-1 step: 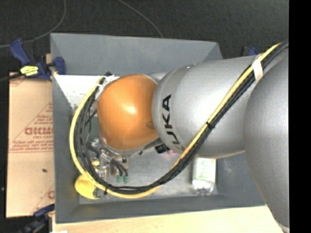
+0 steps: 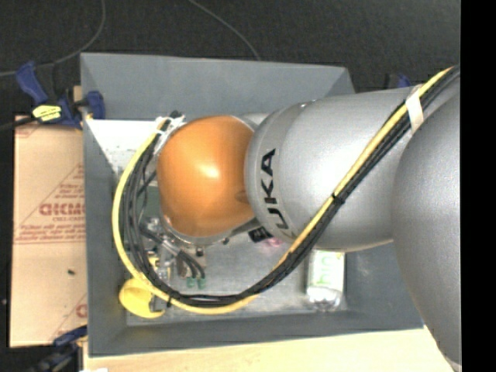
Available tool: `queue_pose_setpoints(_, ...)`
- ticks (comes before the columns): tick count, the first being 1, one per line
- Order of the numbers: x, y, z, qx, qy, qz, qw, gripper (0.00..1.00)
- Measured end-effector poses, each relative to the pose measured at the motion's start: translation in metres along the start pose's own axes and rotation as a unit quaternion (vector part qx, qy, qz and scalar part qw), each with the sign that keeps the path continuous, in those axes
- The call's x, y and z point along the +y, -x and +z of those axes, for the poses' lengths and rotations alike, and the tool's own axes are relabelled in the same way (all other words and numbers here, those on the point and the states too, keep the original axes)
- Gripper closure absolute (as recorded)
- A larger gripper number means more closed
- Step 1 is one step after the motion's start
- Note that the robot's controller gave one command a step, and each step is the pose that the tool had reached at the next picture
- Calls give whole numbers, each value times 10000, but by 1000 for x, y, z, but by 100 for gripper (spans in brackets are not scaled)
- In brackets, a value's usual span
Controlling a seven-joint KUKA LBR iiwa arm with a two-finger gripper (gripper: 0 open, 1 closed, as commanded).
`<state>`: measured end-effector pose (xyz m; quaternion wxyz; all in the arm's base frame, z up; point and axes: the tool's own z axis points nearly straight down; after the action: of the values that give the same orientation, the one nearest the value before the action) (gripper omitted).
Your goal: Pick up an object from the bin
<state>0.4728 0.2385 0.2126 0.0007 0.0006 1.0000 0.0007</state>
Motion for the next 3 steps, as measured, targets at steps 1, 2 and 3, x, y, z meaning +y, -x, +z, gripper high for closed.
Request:
queue_pose_setpoints(1,-36,94,-22,-2,-5,-205,9998,0)
queue_pose_setpoints(2,-59,70,-1,-3,4,1007,9949,0)
queue_pose_setpoints(3,-53,86,15,-22,-2,32,10000,0)
